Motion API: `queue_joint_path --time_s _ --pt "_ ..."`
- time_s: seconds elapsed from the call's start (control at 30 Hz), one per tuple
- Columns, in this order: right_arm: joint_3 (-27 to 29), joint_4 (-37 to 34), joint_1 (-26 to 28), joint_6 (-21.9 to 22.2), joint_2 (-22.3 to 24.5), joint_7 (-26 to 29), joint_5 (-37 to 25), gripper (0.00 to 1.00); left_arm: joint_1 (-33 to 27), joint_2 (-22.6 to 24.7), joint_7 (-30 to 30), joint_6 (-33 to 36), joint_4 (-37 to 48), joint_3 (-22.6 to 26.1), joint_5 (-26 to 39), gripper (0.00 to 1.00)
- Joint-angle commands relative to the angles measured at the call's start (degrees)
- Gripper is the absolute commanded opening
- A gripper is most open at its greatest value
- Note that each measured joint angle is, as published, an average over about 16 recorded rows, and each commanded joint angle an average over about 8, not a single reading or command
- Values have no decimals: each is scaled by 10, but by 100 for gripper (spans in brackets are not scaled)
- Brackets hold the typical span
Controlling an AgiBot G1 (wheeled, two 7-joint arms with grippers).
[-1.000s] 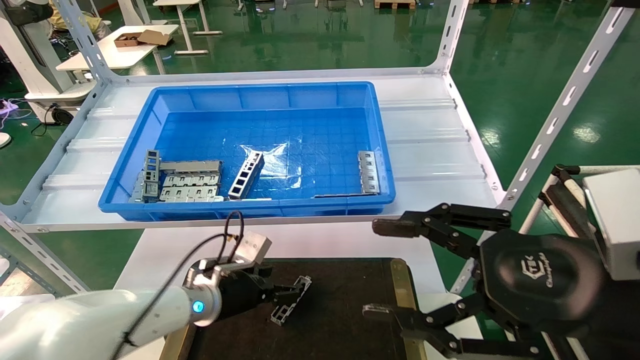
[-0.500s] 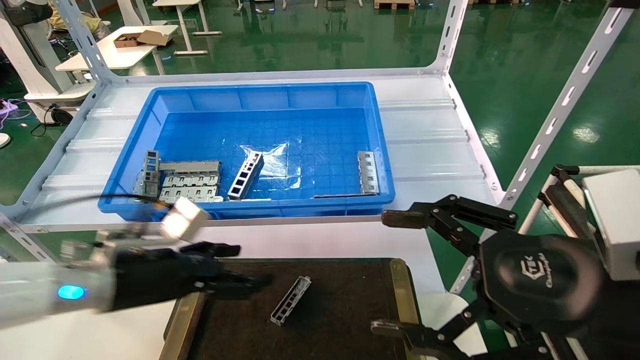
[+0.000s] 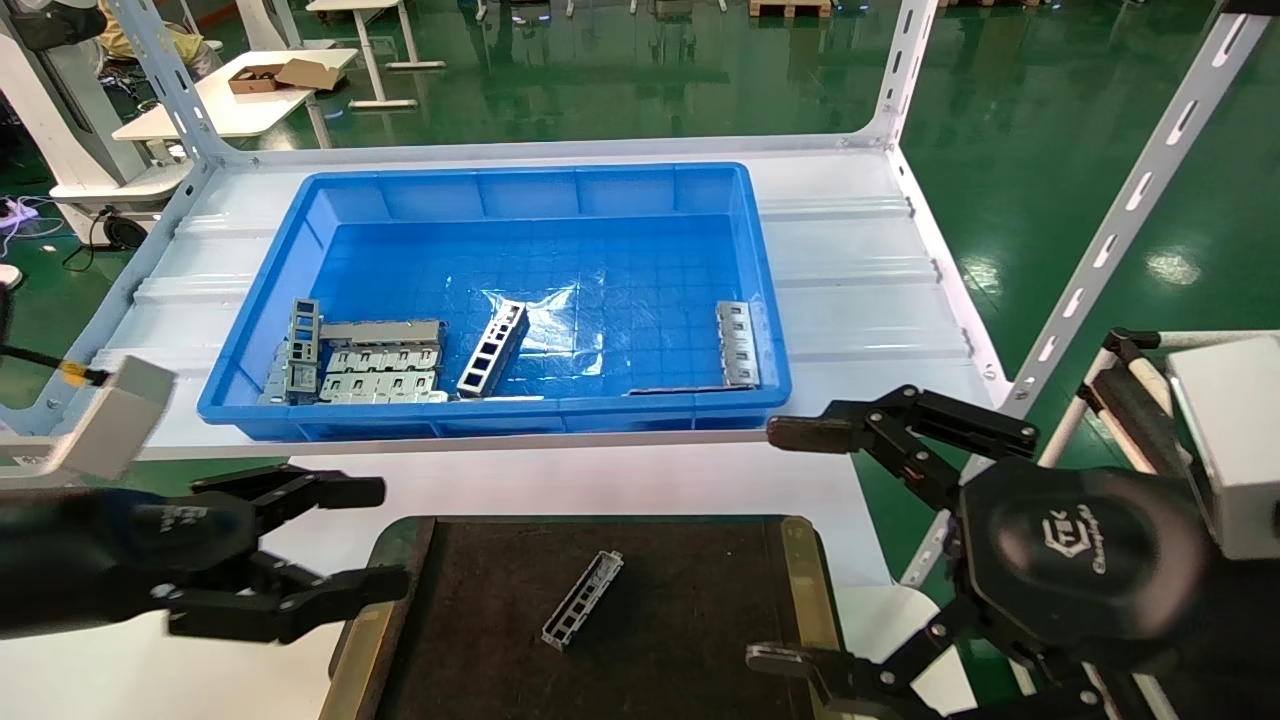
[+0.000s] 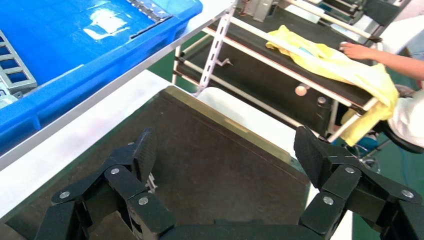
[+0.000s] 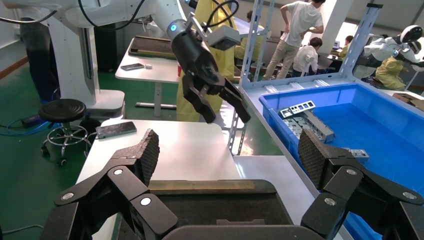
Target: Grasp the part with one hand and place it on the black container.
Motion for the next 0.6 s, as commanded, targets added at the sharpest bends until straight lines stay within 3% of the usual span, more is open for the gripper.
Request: queue_joint_path --time_s 0.03,0.6 --pt "0 0 0 0 0 0 0 100 -10 -2 22 36 29 -2 -6 100" --pt "-1 0 0 0 0 0 0 100 -66 -18 66 62 73 43 -34 100"
